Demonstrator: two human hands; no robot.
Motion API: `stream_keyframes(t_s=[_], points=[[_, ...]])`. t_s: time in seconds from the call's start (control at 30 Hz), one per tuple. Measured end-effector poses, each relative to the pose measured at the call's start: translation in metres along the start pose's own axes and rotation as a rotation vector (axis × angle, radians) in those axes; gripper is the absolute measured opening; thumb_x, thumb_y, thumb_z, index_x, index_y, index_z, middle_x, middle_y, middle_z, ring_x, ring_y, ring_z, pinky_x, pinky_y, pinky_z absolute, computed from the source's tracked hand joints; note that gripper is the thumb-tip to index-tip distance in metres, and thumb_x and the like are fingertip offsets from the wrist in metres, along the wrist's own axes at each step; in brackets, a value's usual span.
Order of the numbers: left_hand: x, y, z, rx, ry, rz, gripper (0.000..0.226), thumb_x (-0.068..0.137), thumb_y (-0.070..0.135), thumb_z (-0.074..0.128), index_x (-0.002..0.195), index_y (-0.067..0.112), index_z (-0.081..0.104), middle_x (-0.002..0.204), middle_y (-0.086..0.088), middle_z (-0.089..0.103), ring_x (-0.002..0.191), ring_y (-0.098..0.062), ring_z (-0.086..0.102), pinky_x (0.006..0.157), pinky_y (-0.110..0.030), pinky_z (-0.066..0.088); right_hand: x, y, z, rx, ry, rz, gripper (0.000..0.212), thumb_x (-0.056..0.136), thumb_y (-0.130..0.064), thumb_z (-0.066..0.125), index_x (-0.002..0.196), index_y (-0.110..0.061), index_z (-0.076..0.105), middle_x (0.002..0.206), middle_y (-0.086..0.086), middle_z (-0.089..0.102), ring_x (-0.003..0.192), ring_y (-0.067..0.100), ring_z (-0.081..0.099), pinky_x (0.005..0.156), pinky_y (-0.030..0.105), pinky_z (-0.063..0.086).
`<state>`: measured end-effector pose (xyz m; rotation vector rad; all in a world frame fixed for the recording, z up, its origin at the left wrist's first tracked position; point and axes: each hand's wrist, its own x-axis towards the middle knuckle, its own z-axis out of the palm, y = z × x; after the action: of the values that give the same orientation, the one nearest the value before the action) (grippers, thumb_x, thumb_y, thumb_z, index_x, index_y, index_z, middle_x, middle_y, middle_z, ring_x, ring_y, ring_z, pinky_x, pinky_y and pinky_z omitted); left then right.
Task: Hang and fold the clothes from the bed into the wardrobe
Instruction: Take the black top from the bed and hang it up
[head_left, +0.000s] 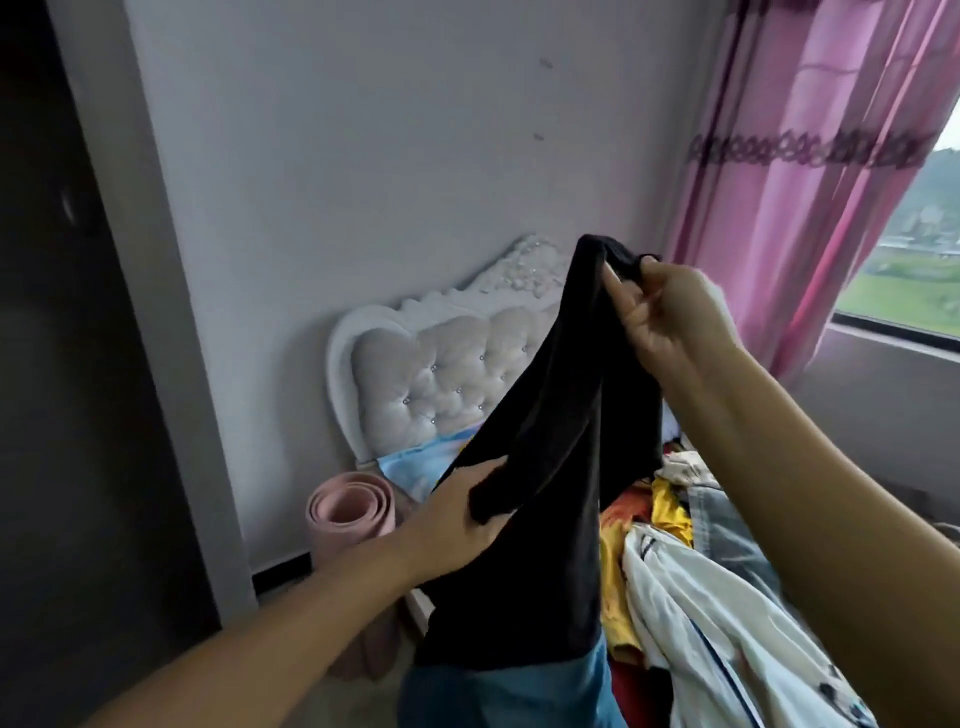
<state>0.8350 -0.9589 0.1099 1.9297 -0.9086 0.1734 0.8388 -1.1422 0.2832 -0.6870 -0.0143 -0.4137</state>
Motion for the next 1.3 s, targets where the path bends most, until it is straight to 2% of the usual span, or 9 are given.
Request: stream_keyframes(t_s=[0.17, 0.23, 0.33, 0.47, 0.57, 0.8, 1.0, 1.2, 1.3], points=[[-0.010, 0.014, -0.034, -0.067, 0.233, 0.024, 0.031, 0.088, -0.001, 0.048, 0.097, 0.025, 0.062, 0.080, -0.001, 0.066, 0.077, -0.003, 0.058, 0.074, -0.016, 0.045, 0.012, 0.016, -0.011, -0.130, 0.069, -0.044, 0.016, 0.093, 0.013, 0.039, 0.084, 0.002, 0.047, 0.077, 0.015, 0.054, 0.052, 0.019, 0.066, 0.053, 0.031, 0.058], [-0.013, 0.022, -0.044, -0.147, 0.335, -0.078, 0.025, 0.095, 0.003, 0.051, 0.109, 0.017, 0.066, 0.095, -0.004, 0.072, 0.093, -0.008, 0.065, 0.085, -0.020, 0.049, 0.019, 0.024, -0.022, -0.208, 0.002, 0.009, 0.028, 0.083, 0.019, 0.035, 0.101, 0.002, 0.047, 0.093, 0.020, 0.060, 0.076, 0.025, 0.071, 0.067, 0.033, 0.058], [-0.007, 0.037, -0.060, -0.321, 0.416, -0.339, 0.020, 0.098, 0.023, 0.051, 0.096, 0.021, 0.071, 0.087, 0.005, 0.074, 0.084, -0.007, 0.069, 0.067, -0.015, 0.051, 0.021, 0.042, -0.034, -0.439, -0.118, 0.106, 0.031, 0.091, 0.015, 0.036, 0.115, -0.004, 0.042, 0.116, 0.024, 0.055, 0.117, 0.036, 0.057, 0.094, 0.044, 0.049], [-0.006, 0.047, -0.067, -0.217, 0.372, -0.458, 0.024, 0.094, 0.007, 0.049, 0.075, 0.009, 0.064, 0.066, 0.006, 0.064, 0.062, -0.003, 0.059, 0.057, -0.014, 0.044, -0.007, 0.072, -0.031, -0.989, -0.631, 0.182, 0.021, 0.094, -0.006, 0.055, 0.113, -0.016, 0.056, 0.124, 0.008, 0.059, 0.115, 0.014, 0.057, 0.097, 0.034, 0.045], [-0.011, 0.045, -0.062, -0.215, 0.485, -0.521, 0.031, 0.092, 0.003, 0.048, 0.068, 0.016, 0.060, 0.055, 0.010, 0.057, 0.046, 0.002, 0.051, 0.049, -0.013, 0.040, -0.028, 0.101, -0.035, -1.321, -0.982, 0.254, 0.046, 0.093, -0.025, 0.061, 0.136, -0.023, 0.044, 0.139, -0.003, 0.048, 0.128, 0.006, 0.044, 0.107, 0.024, 0.037], [-0.024, 0.046, -0.084, -0.600, 0.906, -0.631, 0.016, 0.096, 0.000, 0.045, 0.086, 0.006, 0.056, 0.070, -0.010, 0.061, 0.049, -0.012, 0.066, 0.043, -0.023, 0.052, -0.061, 0.144, -0.038, -1.295, -0.962, 0.062, 0.030, 0.098, -0.021, 0.051, 0.127, -0.015, 0.054, 0.118, -0.002, 0.061, 0.103, 0.006, 0.058, 0.079, 0.006, 0.043], [-0.053, 0.049, -0.081, -0.748, 1.132, -0.518, 0.011, 0.093, -0.005, 0.047, 0.089, 0.002, 0.055, 0.062, -0.008, 0.069, 0.063, -0.023, 0.071, 0.055, -0.026, 0.057, -0.087, 0.169, -0.031, -1.182, -1.081, 0.165, 0.037, 0.090, -0.036, 0.060, 0.124, -0.023, 0.053, 0.110, -0.009, 0.065, 0.098, 0.008, 0.065, 0.088, 0.037, 0.054], [-0.078, 0.050, -0.084, -0.714, 1.128, -0.506, 0.005, 0.091, -0.005, 0.054, 0.092, -0.004, 0.059, 0.085, -0.019, 0.069, 0.076, -0.026, 0.072, 0.062, -0.027, 0.058, -0.101, 0.195, -0.023, -1.254, -1.039, 0.028, 0.011, 0.096, -0.026, 0.048, 0.098, -0.020, 0.057, 0.087, -0.009, 0.062, 0.087, 0.015, 0.059, 0.066, 0.015, 0.039], [-0.094, 0.048, -0.096, -0.556, 1.023, -0.584, 0.005, 0.092, 0.004, 0.057, 0.093, 0.001, 0.060, 0.084, -0.013, 0.073, 0.077, -0.023, 0.073, 0.060, -0.026, 0.057, -0.092, 0.199, -0.018, -1.261, -1.078, -0.012, 0.026, 0.094, -0.009, 0.040, 0.077, -0.024, 0.053, 0.065, -0.012, 0.051, 0.067, 0.014, 0.049, 0.053, 0.010, 0.035]])
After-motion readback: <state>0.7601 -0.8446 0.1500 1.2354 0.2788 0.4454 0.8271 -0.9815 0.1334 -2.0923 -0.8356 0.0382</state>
